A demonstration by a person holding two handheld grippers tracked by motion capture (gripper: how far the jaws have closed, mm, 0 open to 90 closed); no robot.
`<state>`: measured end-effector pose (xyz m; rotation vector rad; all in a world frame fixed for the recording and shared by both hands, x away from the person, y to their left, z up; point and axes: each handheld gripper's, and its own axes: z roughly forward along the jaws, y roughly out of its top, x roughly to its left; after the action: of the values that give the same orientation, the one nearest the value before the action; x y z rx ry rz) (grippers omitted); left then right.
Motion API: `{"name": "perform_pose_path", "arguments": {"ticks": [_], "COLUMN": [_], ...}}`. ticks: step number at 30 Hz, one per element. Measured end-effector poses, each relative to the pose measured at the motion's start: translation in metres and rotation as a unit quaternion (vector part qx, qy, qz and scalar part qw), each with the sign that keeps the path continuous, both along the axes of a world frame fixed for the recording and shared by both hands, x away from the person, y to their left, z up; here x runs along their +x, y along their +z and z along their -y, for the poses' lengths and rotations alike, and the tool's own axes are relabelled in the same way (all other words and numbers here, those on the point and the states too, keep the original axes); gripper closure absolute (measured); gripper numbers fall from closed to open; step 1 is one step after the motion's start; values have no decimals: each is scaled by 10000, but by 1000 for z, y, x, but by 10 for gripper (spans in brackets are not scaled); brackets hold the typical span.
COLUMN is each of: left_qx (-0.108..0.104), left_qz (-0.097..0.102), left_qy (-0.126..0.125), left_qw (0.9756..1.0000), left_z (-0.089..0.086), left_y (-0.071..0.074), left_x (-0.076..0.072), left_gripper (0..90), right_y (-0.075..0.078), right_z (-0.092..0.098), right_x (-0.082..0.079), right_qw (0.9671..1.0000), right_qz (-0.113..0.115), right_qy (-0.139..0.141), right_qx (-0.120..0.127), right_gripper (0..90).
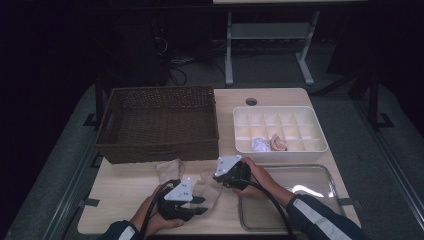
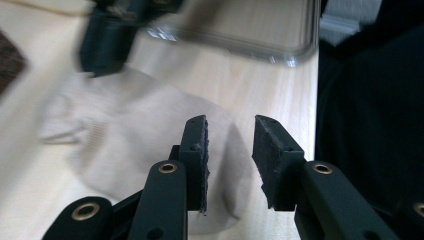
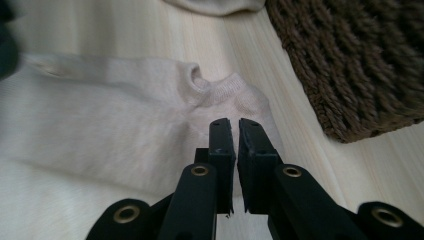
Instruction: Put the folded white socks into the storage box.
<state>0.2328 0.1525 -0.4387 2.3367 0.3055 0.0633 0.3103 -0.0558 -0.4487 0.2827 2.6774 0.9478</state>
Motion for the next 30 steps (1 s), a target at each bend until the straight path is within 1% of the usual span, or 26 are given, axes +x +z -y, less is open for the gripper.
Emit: {"name": "perform_pose_path", "arguments": {"ticks": [1, 3, 4, 5, 7, 8, 9, 11, 12, 14, 15, 16, 18, 20, 21, 22, 23, 25, 26, 27, 28, 29, 30], "left_qx": [79, 233, 227, 206, 318, 365, 451, 393, 425, 425, 461, 448, 480, 535, 561, 585, 602, 660, 675, 690, 664, 636, 578], "left_qz": [-51, -60, -106, -154, -148, -188, -169, -238, -224, -156, -123, -123, -60, -13, 29, 26, 41, 136, 152, 195, 197, 210, 233], "left_qy": [-41, -42, -17, 1, 29, 36, 13, 103, 121, 225, 257, 321, 510, 614, 705, 783, 799, 872, 907, 992, 1066, 1092, 1136], "left_qw": [9999, 9997, 9997, 9997, 9994, 9992, 9988, 9989, 9988, 9987, 9985, 9984, 9975, 9967, 9959, 9952, 9950, 9939, 9935, 9925, 9919, 9918, 9916], "left_z": [2, 3, 2, 1, 0, -1, -2, -6, -8, -12, -15, -18, -24, -29, -31, -34, -35, -37, -38, -40, -41, -43, -45], "left_y": [-3, -8, -10, -12, -14, -16, -18, -19, -18, -19, -18, -18, -18, -17, -17, -17, -17, -16, -16, -16, -16, -16, -15], "left_x": [0, 0, 2, 4, 6, 7, 8, 11, 13, 16, 18, 20, 25, 29, 31, 33, 33, 35, 36, 37, 38, 39, 39], "left_gripper": [670, 678, 679, 681, 684, 683, 679, 682, 682, 681, 681, 679, 673, 657, 649, 641, 639, 625, 615, 599, 584, 580, 558], "right_y": [-3, -7, -8, -9, -11, -11, -11, -11, -10, -9, -8, -7, -6, -5, -5, -4, -3, -3, -2, -2, 0, 2, 6], "right_z": [-2, -4, -4, -3, -2, -2, -1, 0, 1, 4, 6, 7, 11, 14, 16, 17, 18, 19, 19, 19, 18, 18, 19], "right_x": [1, 3, 5, 6, 9, 9, 10, 10, 11, 11, 10, 9, 6, 3, 1, -2, -6, -9, -12, -14, -16, -18, -18], "right_qw": [10000, 9999, 9999, 9998, 9998, 9998, 9997, 9996, 9994, 9990, 9986, 9984, 9977, 9969, 9965, 9961, 9953, 9948, 9944, 9941, 9939, 9948, 9959], "right_qz": [41, 18, 38, 1, -81, -79, -112, -154, -191, -282, -352, -383, -472, -580, -648, -715, -816, -885, -952, -987, -995, -913, -816], "right_qy": [-14, -31, -39, -88, -128, -136, -144, -152, -177, -225, -269, -279, -284, -307, -300, -269, -239, -177, -125, -35, 58, 82, 19], "right_qx": [-74, -122, -160, -163, -149, -156, -142, -174, -209, -251, -276, -324, -391, -424, -422, -449, -461, -461, -444, -453, -464, -449, -384], "right_gripper": [831, 832, 832, 832, 838, 838, 839, 842, 842, 841, 840, 838, 825, 818, 815, 810, 805, 798, 794, 788, 780, 778, 788]}}
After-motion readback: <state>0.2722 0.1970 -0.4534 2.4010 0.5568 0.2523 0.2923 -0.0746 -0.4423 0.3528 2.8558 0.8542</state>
